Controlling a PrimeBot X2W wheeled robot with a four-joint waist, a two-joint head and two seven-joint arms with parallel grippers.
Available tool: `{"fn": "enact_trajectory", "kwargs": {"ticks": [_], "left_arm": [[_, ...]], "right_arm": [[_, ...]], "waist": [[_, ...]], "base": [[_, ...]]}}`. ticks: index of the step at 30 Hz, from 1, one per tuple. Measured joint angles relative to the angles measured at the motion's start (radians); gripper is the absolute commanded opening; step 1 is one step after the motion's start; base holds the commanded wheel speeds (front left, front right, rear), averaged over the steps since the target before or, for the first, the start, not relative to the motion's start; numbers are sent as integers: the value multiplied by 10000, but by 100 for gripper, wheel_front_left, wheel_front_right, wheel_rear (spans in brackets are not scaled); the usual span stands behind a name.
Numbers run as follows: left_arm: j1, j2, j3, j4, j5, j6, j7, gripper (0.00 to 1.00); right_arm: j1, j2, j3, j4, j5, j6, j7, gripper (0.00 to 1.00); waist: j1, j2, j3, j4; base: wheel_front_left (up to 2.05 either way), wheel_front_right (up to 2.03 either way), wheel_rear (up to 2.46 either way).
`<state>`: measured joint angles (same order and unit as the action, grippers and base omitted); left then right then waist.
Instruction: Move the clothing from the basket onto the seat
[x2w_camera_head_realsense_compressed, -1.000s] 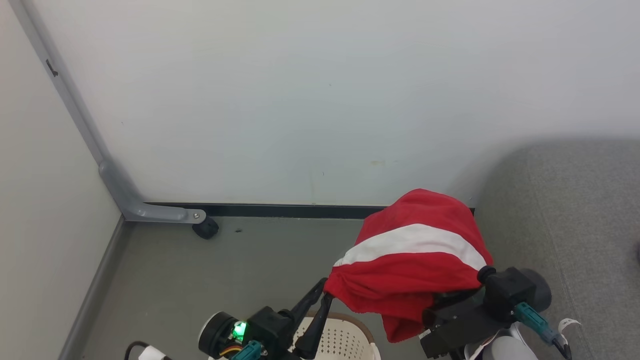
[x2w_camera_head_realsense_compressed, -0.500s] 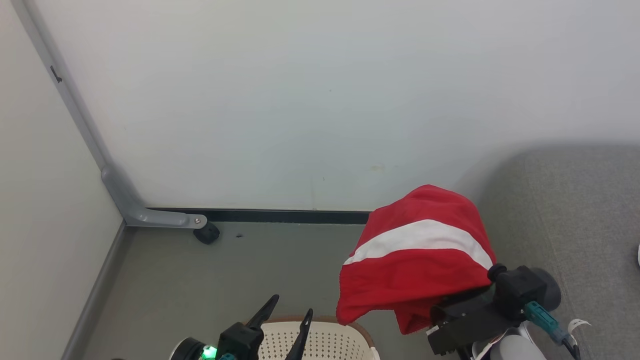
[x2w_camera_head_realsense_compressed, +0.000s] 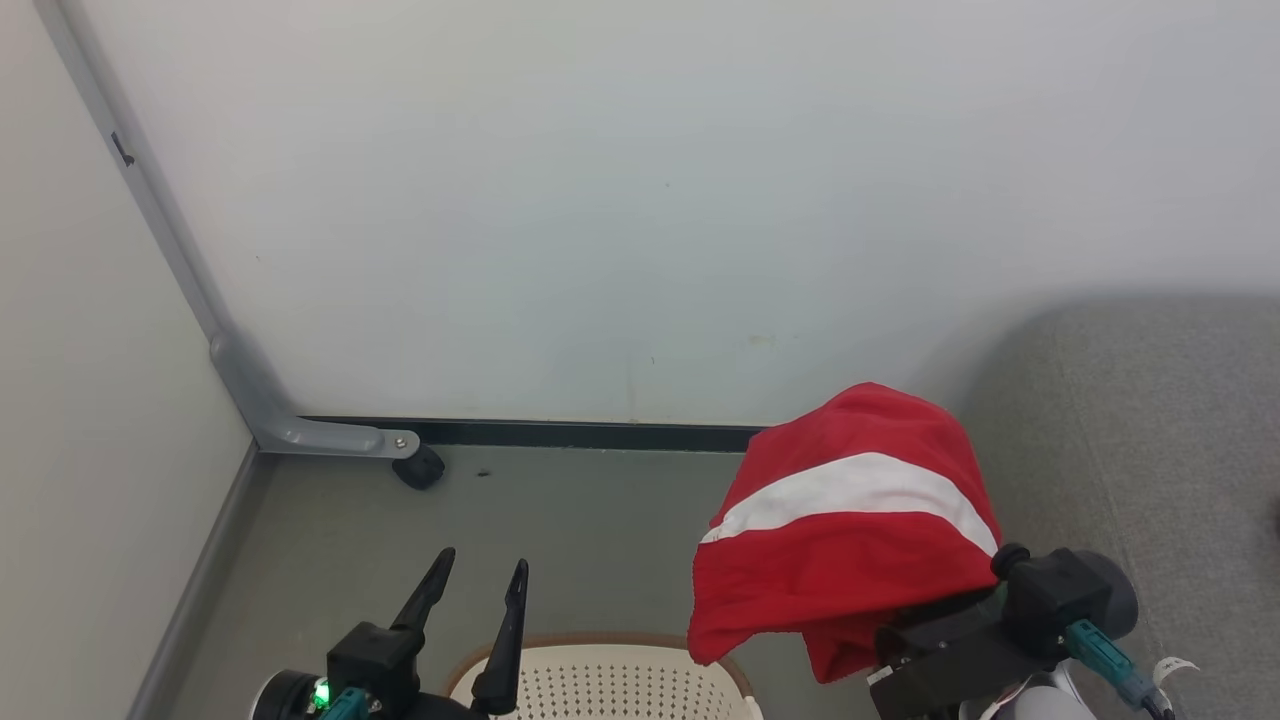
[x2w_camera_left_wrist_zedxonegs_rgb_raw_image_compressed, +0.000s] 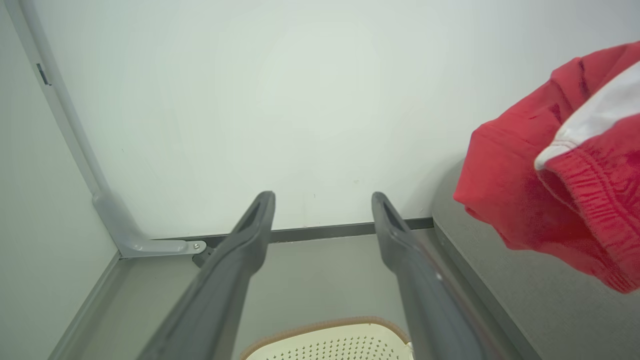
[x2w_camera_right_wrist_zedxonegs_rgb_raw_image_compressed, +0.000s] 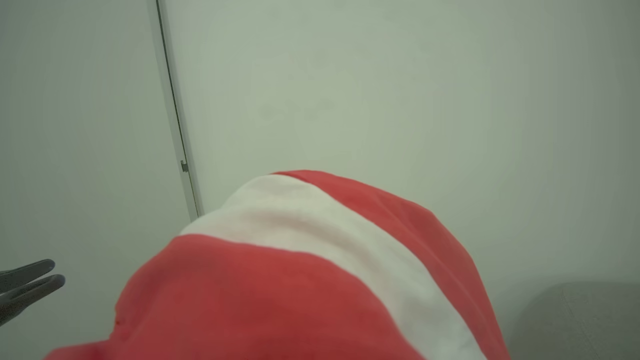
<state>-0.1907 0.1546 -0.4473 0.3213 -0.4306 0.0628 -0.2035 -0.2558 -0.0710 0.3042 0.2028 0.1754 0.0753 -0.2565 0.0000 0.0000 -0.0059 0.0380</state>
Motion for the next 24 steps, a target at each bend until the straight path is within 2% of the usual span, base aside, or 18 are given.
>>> {"fn": "enact_trajectory", "kwargs": {"ticks": [7, 17, 22, 24], "left_arm": [[33, 27, 322, -439, -8, 54, -291, 100], [919, 44, 1024, -857, -86, 261, -407, 100], [1480, 313, 560, -1156, 282, 150, -458, 100], [1652, 247, 596, -1185, 272, 163, -458, 100]], "right_arm": [[266, -109, -100, -155, -17, 42, 0, 0], [748, -192, -395, -506, -75, 42, 0, 0], [1088, -188, -537, -652, -81, 36, 0, 0], [1206, -184, -585, -675, -81, 27, 0, 0]], "waist": [[0, 1, -13, 27], [0, 0, -58, 56], [-1, 0, -86, 97], [0, 0, -91, 118]], "base": [[0, 0, 0], [0, 0, 0], [0, 0, 0], [0, 0, 0]]}}
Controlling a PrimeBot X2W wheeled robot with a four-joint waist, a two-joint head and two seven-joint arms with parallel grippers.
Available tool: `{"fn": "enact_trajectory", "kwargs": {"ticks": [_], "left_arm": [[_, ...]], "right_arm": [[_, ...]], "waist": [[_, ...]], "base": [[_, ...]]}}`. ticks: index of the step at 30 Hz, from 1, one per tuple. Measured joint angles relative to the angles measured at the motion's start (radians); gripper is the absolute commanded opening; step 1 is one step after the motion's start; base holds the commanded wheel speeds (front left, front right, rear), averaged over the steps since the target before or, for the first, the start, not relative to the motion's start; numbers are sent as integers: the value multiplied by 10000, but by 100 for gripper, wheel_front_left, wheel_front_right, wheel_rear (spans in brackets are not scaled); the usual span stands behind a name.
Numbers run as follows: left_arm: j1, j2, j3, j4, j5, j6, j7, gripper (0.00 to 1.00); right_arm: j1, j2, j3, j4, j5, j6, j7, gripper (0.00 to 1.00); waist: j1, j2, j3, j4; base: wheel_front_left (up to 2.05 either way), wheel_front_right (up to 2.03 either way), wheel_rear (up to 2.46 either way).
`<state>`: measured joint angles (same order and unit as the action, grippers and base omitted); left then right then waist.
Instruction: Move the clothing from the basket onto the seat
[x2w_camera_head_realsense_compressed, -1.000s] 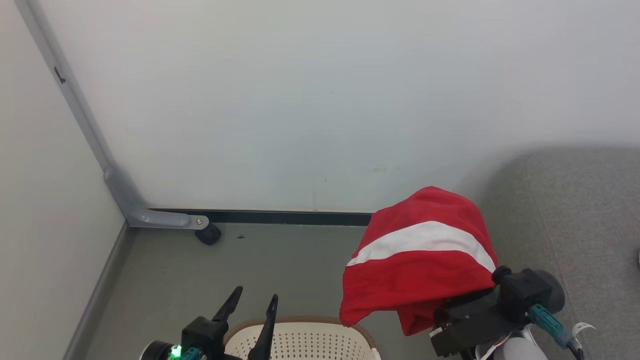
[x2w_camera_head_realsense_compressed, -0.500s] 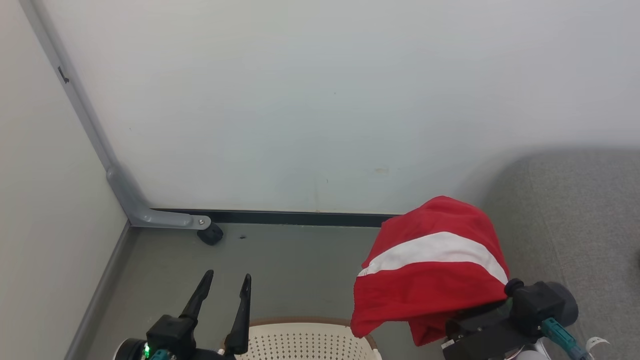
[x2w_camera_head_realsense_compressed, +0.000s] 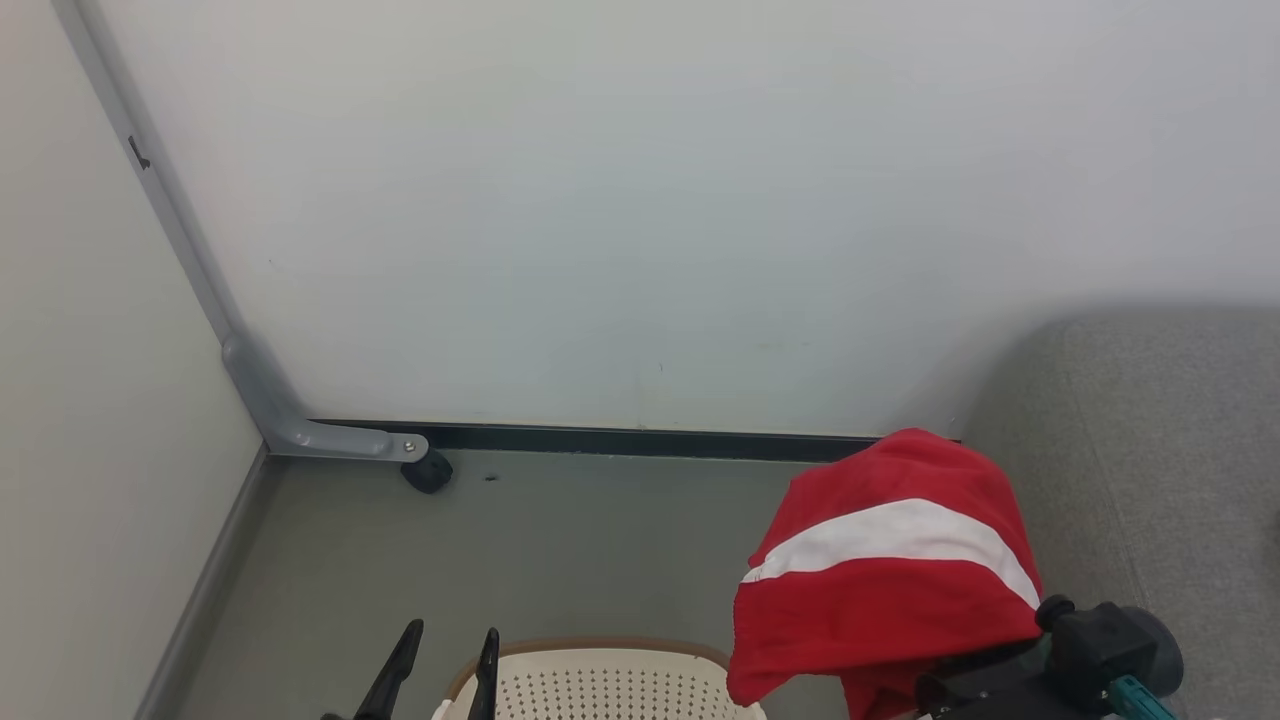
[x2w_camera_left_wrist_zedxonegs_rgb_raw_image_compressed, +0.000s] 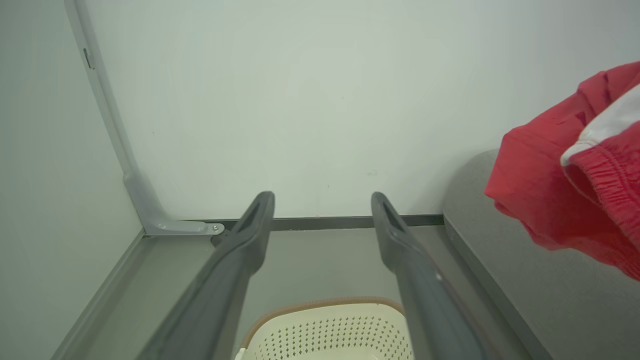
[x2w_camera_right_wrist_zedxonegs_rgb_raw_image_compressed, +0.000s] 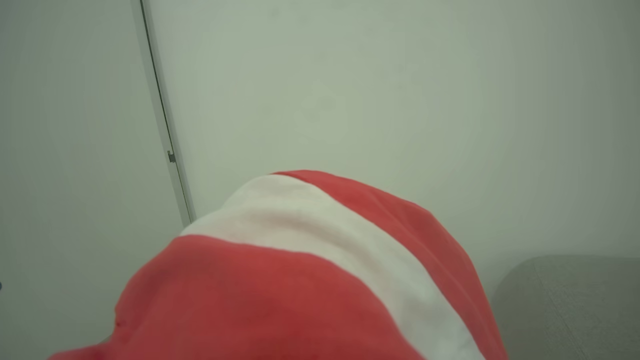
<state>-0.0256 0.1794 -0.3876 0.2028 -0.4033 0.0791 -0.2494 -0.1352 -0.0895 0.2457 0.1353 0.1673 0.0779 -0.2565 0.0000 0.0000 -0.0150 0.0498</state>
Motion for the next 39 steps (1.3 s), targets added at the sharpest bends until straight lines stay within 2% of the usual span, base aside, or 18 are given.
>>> {"fn": "enact_trajectory", "kwargs": {"ticks": [6, 17, 27, 39], "left_arm": [[290, -263, 274, -219, 2, 94, 0, 100], [307, -341, 777, -533, 359, 178, 0, 100], [338, -430, 788, -696, 495, 161, 0, 100], [686, -577, 531, -1018, 663, -192, -2, 100]], "right_arm": [[108, 19, -59, -33, -29, -2, 0, 0], [121, 81, -113, -36, -176, -2, 0, 0], [121, 102, -207, -42, -190, -2, 0, 0], [21, 109, -332, -96, -399, -2, 0, 0]], "waist": [[0, 0, -14, 47], [0, 0, -32, 25], [0, 0, -25, -59], [0, 0, 127, -593]], "base": [[0, 0, 0], [0, 0, 0], [0, 0, 0], [0, 0, 0]]}}
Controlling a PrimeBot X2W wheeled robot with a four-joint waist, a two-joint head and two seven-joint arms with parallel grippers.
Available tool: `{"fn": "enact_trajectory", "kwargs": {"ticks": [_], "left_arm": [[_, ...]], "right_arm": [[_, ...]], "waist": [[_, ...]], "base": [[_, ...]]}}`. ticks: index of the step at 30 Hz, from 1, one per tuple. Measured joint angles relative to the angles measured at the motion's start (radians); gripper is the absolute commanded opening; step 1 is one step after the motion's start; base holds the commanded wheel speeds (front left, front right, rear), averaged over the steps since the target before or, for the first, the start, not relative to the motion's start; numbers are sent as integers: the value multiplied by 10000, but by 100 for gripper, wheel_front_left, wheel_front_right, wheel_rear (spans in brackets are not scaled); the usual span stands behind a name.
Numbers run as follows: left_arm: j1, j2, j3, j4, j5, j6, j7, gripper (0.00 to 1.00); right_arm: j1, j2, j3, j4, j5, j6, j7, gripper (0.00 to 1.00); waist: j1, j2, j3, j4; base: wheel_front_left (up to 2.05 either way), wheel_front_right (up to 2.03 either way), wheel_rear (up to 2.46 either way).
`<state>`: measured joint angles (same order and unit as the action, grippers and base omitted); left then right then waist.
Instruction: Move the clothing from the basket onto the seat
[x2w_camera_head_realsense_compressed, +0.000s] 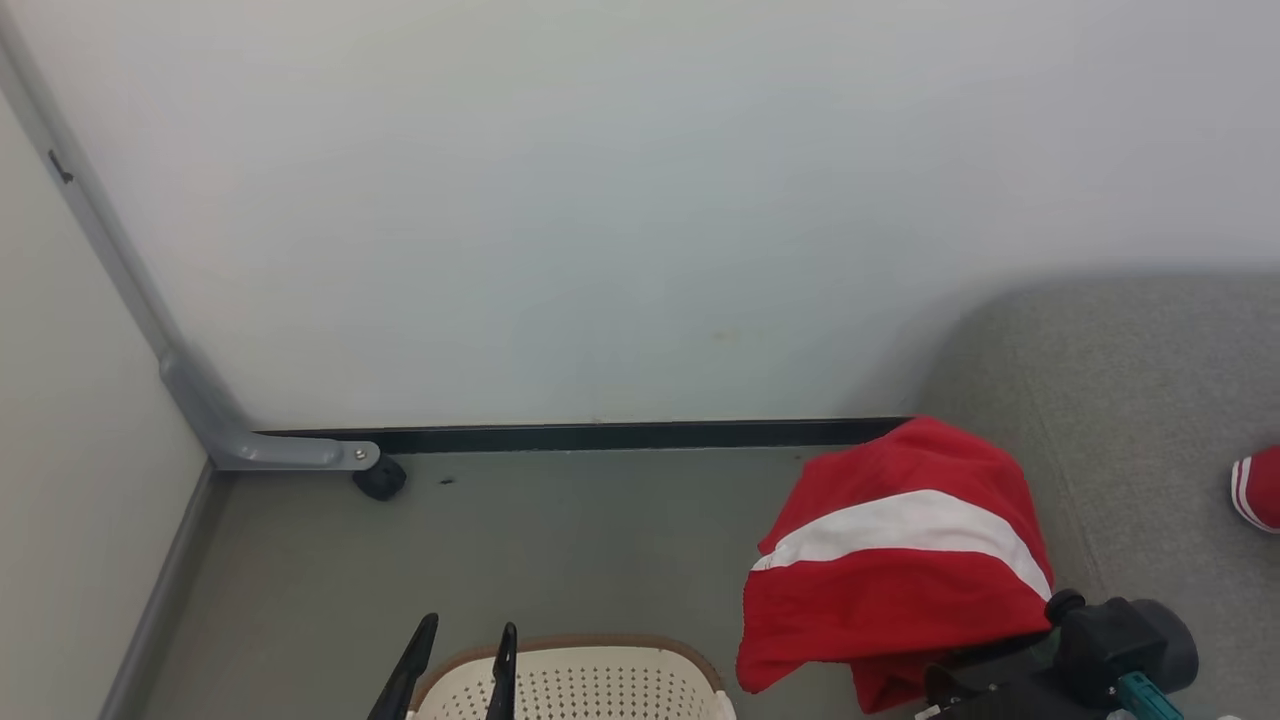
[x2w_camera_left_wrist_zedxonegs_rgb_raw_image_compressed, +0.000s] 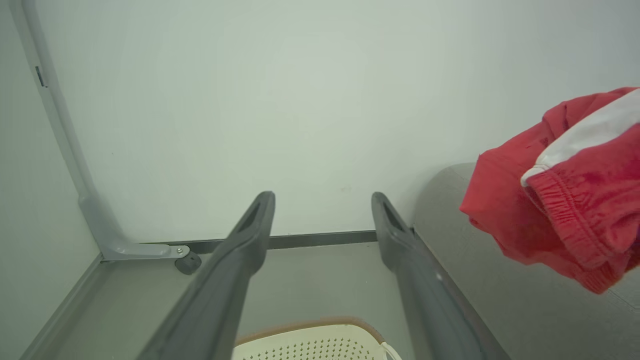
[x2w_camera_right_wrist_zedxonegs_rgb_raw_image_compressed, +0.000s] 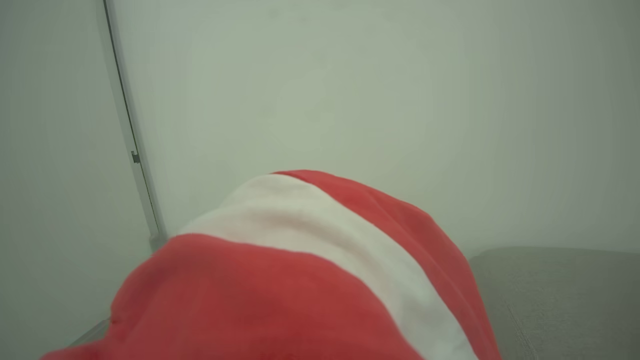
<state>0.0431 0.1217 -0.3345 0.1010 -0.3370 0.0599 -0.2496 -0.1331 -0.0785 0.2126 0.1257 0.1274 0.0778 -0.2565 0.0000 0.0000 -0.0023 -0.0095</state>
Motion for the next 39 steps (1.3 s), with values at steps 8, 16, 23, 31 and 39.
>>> {"fn": "enact_trajectory", "kwargs": {"ticks": [8, 16, 23, 31, 39], "left_arm": [[-5, -48, -86, -270, 251, -274, 0, 100], [-66, -42, -238, -493, 466, -614, 0, 100], [-340, 25, -343, -734, 721, -907, 0, 100], [-523, 48, -460, -884, 966, -1221, -2, 100], [-618, 290, -953, -1078, 1478, -1411, -2, 100]], "right_arm": [[-35, -12, -184, -157, -86, -48, 0, 0], [-145, -15, -299, -316, -150, -86, 0, 0], [-231, -13, -408, -468, -219, -163, 0, 0], [-470, -10, -570, -512, -316, -251, 0, 0], [-413, 23, -809, -727, -399, -389, 0, 0]], "waist": [[0, 0, 222, -699], [0, 0, 540, -1577], [1, 1, 901, -2444], [1, 1, 1309, -3492], [1, 1, 1765, -4474]], "base": [[0, 0, 0], [0, 0, 0], [0, 0, 0], [0, 0, 0], [0, 0, 0]]}}
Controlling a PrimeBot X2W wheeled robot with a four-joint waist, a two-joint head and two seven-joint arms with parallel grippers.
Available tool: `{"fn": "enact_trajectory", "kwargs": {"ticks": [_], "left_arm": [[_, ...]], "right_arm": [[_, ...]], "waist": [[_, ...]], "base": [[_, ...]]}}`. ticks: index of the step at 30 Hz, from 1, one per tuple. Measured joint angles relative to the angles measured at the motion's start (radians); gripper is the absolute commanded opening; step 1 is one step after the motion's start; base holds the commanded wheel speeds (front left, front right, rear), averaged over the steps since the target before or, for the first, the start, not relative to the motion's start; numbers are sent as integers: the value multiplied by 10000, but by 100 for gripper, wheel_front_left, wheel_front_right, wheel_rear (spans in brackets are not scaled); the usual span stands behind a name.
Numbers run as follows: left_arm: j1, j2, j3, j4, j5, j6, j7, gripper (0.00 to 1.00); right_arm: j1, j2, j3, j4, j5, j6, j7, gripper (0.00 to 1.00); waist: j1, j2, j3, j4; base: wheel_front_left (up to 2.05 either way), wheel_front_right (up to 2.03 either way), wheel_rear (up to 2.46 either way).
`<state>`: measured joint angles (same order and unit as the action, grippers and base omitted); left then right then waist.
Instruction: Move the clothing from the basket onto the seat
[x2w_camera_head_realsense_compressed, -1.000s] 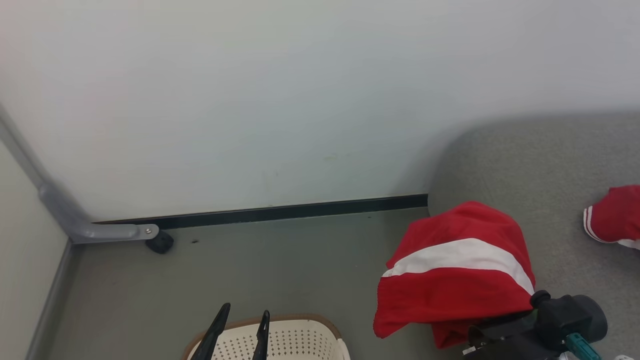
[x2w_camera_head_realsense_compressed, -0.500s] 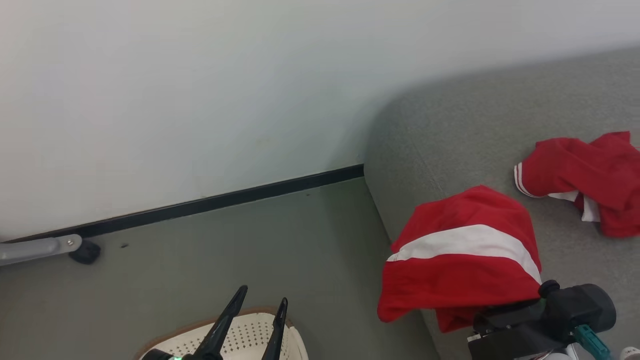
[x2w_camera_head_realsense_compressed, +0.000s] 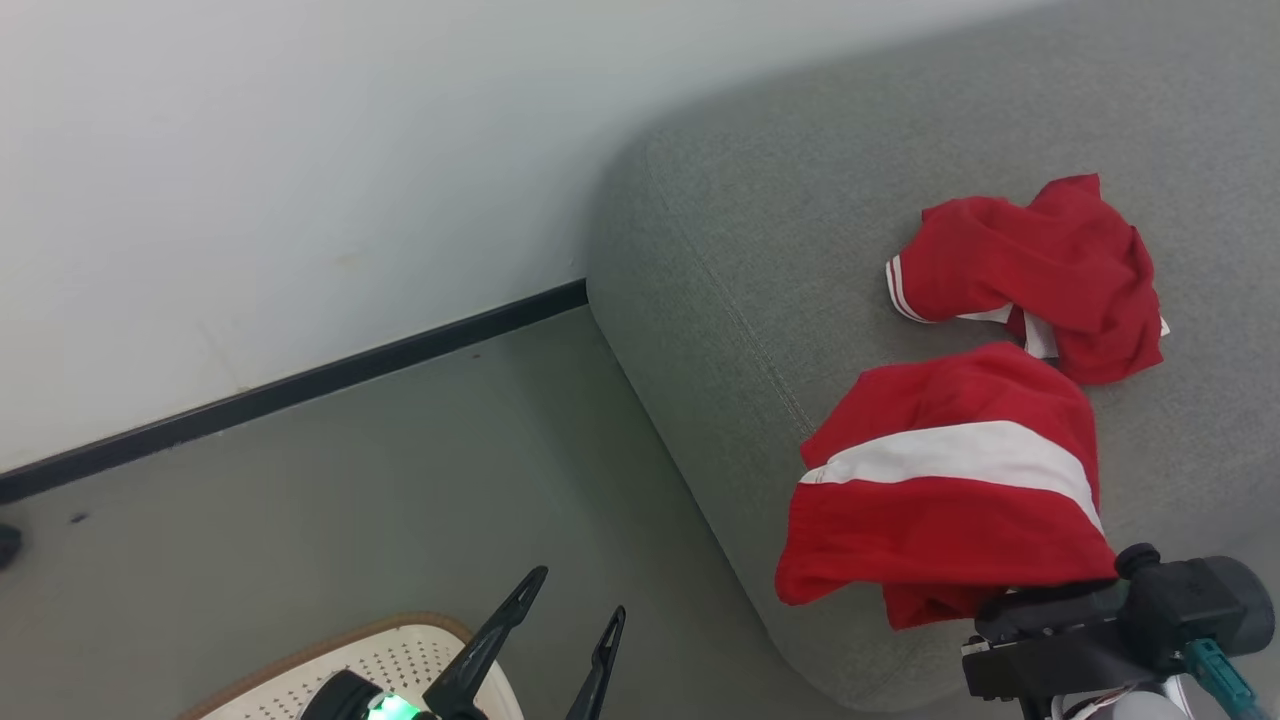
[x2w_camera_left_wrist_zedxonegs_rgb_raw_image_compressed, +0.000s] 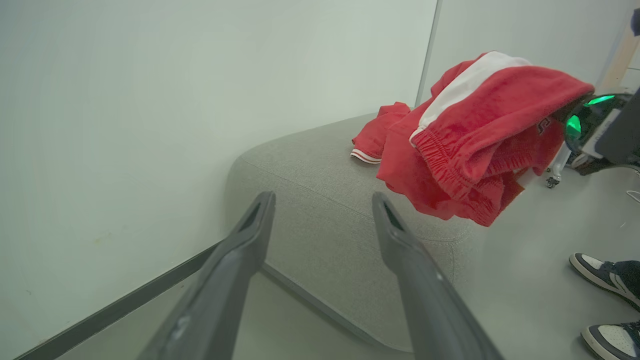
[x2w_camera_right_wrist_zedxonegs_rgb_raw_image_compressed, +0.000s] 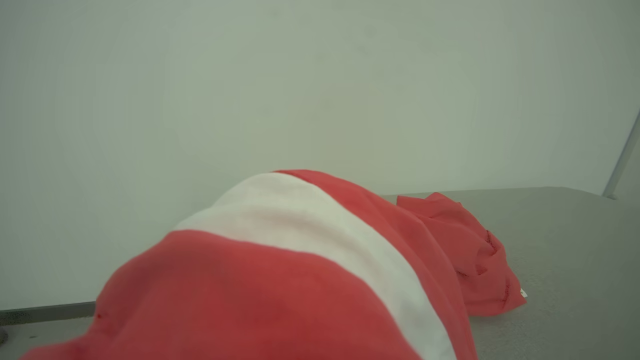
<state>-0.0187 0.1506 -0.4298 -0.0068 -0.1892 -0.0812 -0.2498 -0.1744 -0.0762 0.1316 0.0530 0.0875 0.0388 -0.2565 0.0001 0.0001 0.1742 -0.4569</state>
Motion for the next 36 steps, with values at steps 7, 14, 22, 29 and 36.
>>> {"fn": "enact_trajectory", "kwargs": {"ticks": [7, 14, 22, 29, 36], "left_arm": [[-756, 144, -280, 2, 171, -259, 0, 100], [-948, 337, -585, -6, 253, -343, 0, 100], [-975, 485, -713, -127, 328, -349, 0, 100], [-988, 688, -761, -334, 341, -420, -2, 100], [-991, 940, -825, -431, 433, -422, -2, 100]], "right_arm": [[147, 52, -456, -219, 0, -307, 0, 0], [220, 125, -635, -362, 0, -487, 0, 0], [220, 157, -779, -426, 2, -535, 0, 0], [184, 184, -1312, -428, 115, -612, 0, 0], [-379, -132, -1927, -470, 384, -548, 0, 0]], "waist": [[1, 0, 614, -476], [1, 0, 1087, -718], [1, 0, 1373, -754], [1, 0, 1642, -770], [0, 0, 1954, -792]], "base": [[0, 0, 0], [0, 0, 0], [0, 0, 0], [0, 0, 0], [0, 0, 0]]}}
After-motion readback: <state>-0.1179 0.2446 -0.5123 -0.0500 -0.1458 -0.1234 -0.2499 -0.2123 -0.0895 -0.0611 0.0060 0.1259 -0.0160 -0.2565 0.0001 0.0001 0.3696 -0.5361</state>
